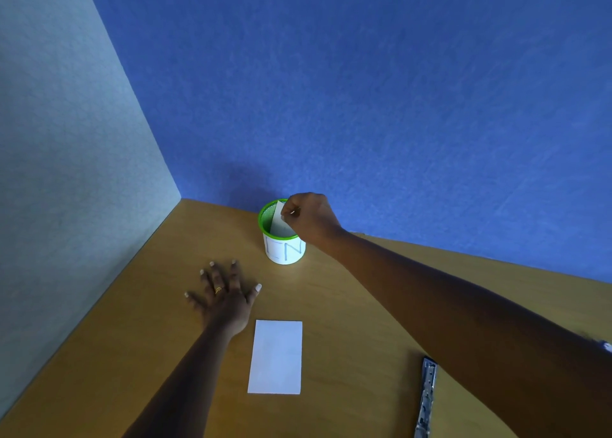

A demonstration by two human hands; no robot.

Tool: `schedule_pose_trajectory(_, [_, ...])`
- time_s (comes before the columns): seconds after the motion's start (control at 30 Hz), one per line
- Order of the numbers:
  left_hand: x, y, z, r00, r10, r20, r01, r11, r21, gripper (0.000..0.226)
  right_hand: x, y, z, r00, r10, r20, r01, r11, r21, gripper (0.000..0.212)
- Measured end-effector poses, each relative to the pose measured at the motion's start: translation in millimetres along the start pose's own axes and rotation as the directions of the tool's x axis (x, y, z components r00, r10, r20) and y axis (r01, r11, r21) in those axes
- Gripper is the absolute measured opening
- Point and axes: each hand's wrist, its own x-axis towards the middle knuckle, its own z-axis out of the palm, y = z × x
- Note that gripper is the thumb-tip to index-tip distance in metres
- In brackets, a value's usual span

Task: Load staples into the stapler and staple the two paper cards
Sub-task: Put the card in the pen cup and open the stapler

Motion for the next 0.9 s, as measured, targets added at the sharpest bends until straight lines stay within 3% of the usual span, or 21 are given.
schedule_pose_trajectory(0.3, [1,-2,3,1.000,0.006,0.001,-0.006,1.000,0.002,0.069,-44,27,-14,0.980,-0.196,0.039,0.198,0.978,-0.065,0.013])
schedule_pose_trajectory(0.57, [-23,-1,3,0.996,0.024,-0.091,-0.034,0.994,-0.108,0.058,-109,79,-23,0.981,-0.166,0.097,0.180,0.972,-0.149,0.012])
schedule_pose_trajectory(0.63, [-32,2,4,0.977,0.080,-0.197,-0.110,0.983,-0.150,0.052,-127,90,-26,0.981,-0.149,0.125,0.173,0.964,-0.203,0.014])
schedule_pose_trajectory(0.73, [-54,15,11,0.902,0.269,-0.339,-0.343,0.921,-0.182,0.041,-156,104,-31,0.981,-0.132,0.146,0.165,0.955,-0.248,0.016])
schedule_pose_trajectory(0.9, [-105,59,23,0.829,0.471,-0.301,-0.544,0.803,-0.243,0.034,-198,123,-39,0.986,-0.082,0.143,0.118,0.957,-0.263,0.018])
